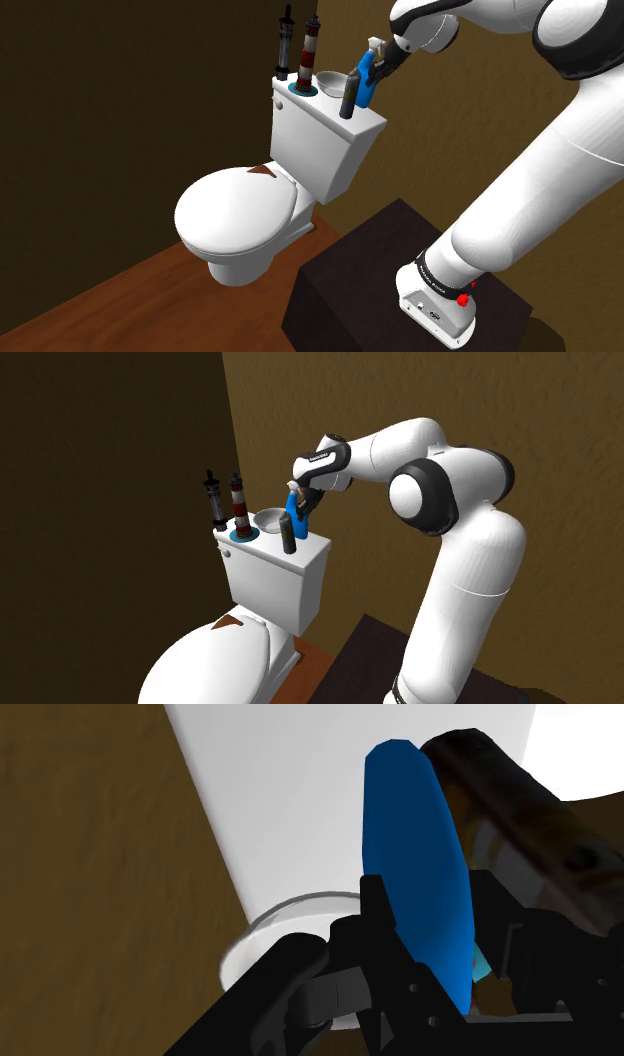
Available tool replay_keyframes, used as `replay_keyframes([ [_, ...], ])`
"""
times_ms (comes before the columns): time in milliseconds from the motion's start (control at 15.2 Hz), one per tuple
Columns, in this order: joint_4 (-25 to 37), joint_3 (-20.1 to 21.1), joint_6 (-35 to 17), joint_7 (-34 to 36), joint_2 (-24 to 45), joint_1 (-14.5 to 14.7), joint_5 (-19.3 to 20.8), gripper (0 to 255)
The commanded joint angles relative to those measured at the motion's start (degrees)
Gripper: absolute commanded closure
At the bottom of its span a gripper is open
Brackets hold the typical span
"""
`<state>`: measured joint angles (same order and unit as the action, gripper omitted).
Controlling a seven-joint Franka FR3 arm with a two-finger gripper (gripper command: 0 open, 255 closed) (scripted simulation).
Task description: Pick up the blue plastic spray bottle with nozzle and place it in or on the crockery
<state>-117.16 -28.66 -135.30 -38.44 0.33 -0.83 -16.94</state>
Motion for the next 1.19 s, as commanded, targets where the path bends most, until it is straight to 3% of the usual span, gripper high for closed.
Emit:
replay_keyframes([
  [0, 1.0, 0.0, 1.4, 0.7, -0.5, 0.0, 0.7, 255],
  [990, 9.6, 0.1, 11.7, 4.6, -2.9, -0.1, 4.3, 255],
  [1122, 14.9, -0.3, 12.6, 3.5, 2.3, -0.2, 1.4, 255],
])
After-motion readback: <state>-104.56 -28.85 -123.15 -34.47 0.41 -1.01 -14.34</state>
